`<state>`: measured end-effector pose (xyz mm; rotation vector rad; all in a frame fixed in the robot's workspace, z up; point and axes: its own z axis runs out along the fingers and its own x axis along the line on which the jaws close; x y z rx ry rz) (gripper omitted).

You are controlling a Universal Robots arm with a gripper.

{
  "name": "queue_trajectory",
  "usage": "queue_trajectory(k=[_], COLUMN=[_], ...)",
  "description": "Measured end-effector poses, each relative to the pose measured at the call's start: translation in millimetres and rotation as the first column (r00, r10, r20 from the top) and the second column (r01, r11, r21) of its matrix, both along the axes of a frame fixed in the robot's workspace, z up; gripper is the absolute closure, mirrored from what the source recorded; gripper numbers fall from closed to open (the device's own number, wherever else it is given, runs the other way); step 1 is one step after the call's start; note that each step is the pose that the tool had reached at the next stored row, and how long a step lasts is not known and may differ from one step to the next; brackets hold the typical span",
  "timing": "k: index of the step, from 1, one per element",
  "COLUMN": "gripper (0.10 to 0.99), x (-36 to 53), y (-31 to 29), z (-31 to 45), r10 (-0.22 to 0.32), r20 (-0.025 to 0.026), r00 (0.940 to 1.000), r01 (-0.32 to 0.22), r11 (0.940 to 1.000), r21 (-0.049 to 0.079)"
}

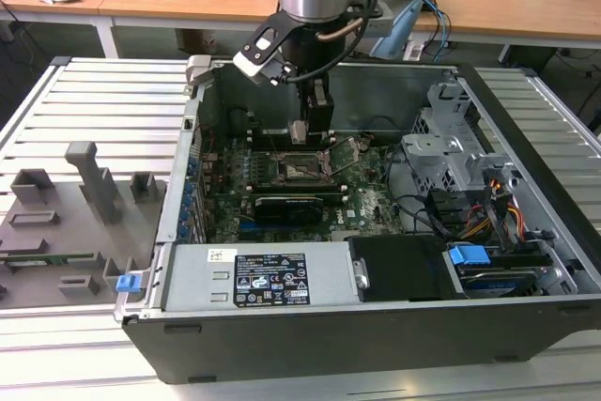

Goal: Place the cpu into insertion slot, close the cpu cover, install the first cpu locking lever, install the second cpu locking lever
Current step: 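Place the cpu into insertion slot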

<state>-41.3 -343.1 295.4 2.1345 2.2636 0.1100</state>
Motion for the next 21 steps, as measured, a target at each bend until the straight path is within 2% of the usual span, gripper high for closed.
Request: queue_trajectory(k=[5, 8, 15, 21], gripper=[0.557, 0.557, 0.557, 0.557], x=[0.0, 0.0, 0.0, 0.0], y=[6.9, 11.6, 13.3, 13.3], z=[-10.8, -20.2, -36.2, -47.0], r10=[-0.020, -0.020, -0.023, -0.031], r20=[-0.0002, 0.0000, -0.0002, -0.0002], r00=[0.9998, 0.9998, 0.9997, 0.9995], r01=[0.020, 0.020, 0.023, 0.031], r11=[0.9998, 0.9998, 0.9997, 0.9995], r21=[0.000, 0.000, 0.000, 0.000])
